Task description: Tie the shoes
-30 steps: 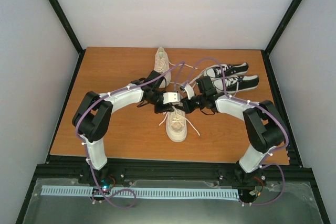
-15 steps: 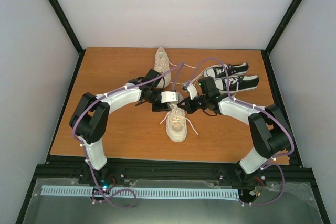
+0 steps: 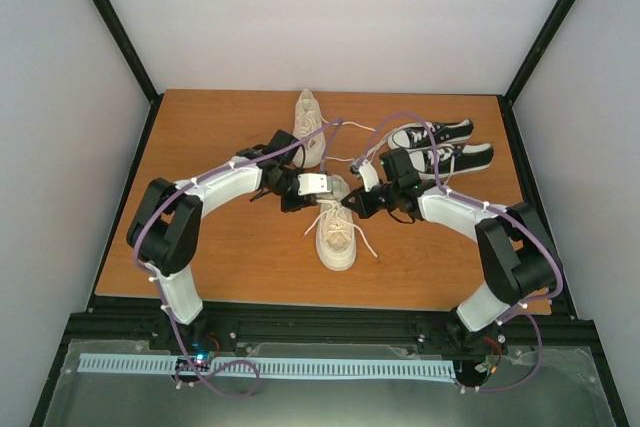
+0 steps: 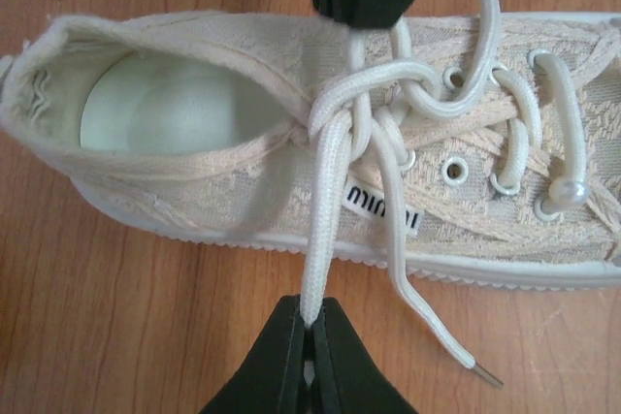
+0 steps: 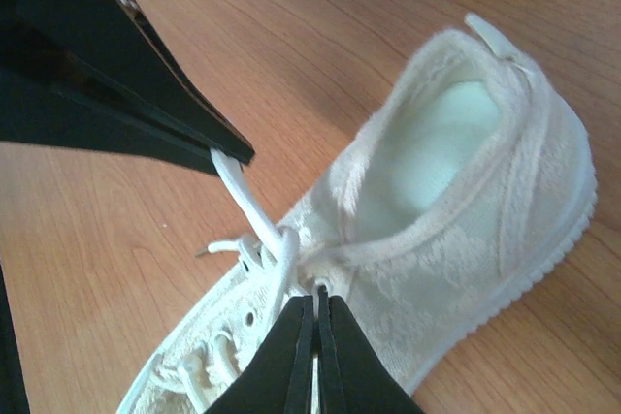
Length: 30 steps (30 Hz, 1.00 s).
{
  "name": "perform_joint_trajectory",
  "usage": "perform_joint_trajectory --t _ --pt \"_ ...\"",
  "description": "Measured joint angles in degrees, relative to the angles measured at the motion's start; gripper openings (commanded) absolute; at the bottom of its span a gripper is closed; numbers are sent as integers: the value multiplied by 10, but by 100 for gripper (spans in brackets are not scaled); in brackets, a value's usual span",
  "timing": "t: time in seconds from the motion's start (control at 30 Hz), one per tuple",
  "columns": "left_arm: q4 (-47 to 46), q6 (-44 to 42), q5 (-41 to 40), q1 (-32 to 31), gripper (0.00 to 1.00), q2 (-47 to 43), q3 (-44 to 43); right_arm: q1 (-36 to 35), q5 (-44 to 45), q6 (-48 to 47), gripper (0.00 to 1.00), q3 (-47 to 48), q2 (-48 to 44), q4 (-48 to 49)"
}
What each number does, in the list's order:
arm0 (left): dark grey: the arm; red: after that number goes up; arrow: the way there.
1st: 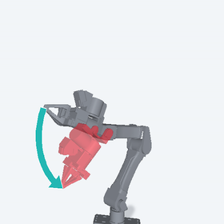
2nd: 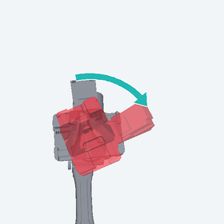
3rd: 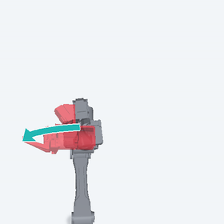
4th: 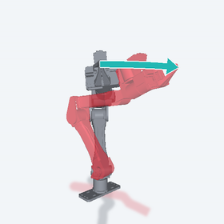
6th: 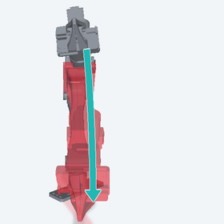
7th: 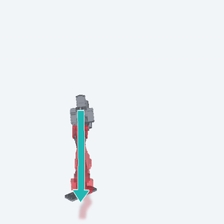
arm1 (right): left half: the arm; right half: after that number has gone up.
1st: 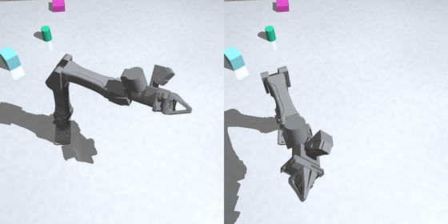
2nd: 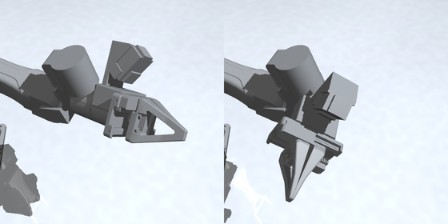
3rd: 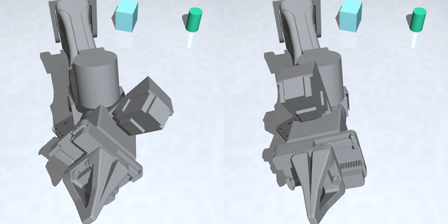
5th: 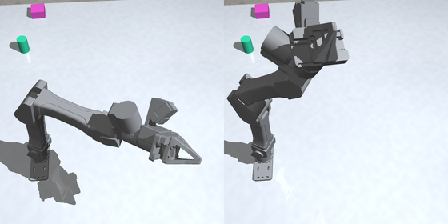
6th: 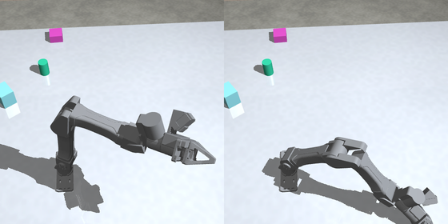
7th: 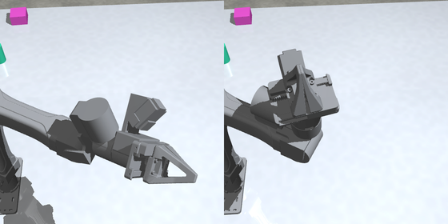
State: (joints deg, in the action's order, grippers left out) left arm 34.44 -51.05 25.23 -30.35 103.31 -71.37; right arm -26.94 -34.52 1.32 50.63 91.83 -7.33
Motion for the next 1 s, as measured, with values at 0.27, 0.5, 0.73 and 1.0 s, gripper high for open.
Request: perform_joint_trajectory --t 0.27,0.5,0.73,1.0 --pt "11 -3 -1 10 1 -6 23 10 49 7 3 -33 -37 -7" --pt "24 -3 -1 10 1 -6 30 15 92 26 3 -72 -71 -11" --pt "24 -4 3 10 1 -6 35 28 106 45 3 -103 -105 -11" --pt "24 -5 8 9 1 -6 35 37 98 71 3 -106 -101 -10"
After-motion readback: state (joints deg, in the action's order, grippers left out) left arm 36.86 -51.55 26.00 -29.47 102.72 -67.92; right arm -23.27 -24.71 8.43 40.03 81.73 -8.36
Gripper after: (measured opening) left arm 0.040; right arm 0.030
